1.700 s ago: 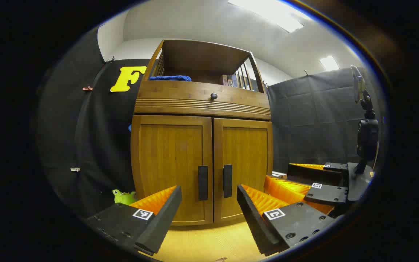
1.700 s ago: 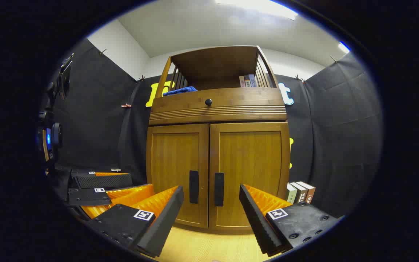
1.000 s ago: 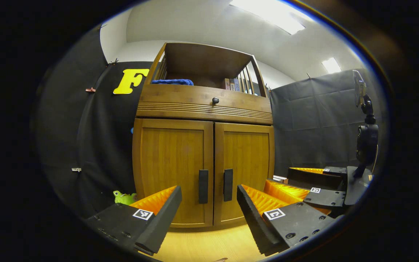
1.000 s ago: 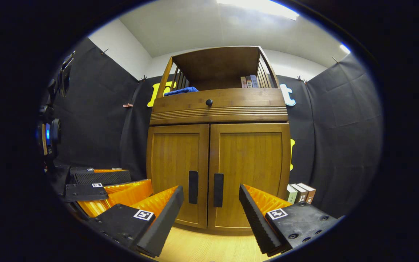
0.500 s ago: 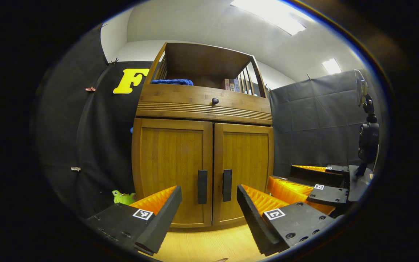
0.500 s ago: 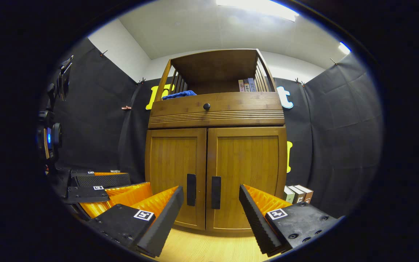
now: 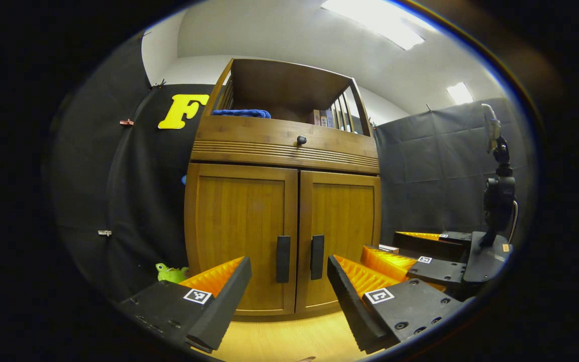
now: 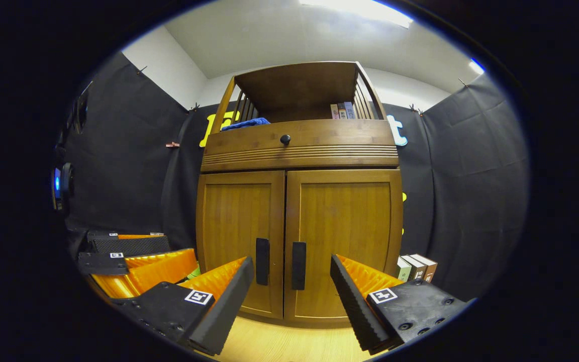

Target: Open the right door of the double-door shoe cabinet with the right hand, and open the left door with the left hand.

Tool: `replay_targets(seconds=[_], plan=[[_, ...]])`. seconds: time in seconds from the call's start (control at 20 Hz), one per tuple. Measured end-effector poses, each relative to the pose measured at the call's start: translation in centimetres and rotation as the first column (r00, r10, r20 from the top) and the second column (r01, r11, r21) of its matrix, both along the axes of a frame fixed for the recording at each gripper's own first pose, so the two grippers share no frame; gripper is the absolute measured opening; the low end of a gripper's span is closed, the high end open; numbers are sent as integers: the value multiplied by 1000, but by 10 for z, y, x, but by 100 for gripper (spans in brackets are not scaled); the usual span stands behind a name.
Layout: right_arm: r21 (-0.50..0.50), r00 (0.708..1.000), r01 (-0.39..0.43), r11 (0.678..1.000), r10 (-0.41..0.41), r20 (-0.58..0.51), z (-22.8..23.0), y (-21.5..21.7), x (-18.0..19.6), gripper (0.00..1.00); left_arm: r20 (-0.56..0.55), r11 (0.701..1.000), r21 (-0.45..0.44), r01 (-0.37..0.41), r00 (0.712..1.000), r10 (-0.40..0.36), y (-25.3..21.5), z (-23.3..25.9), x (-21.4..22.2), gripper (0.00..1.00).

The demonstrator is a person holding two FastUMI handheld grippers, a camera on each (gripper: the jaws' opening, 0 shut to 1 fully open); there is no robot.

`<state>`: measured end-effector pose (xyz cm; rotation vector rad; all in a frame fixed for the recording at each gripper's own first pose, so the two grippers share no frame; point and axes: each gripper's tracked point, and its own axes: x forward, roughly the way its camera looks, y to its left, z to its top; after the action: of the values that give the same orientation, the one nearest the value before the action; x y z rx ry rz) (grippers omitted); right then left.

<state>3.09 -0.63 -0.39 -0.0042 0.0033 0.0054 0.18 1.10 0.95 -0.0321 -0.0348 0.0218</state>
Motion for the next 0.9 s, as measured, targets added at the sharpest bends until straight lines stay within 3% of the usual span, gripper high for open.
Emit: replay_targets(seconds=[0.3,0.9], plan=[[-21,1000,-14,1000,13,-17,-16,7,38,97,3,1000,10,-27,1000,27,16,-5,0,95],[-18,996,60,998,-61,-68,-62,-12,135,95,24,998,-1,-62,998,62,45,1,-15,95]])
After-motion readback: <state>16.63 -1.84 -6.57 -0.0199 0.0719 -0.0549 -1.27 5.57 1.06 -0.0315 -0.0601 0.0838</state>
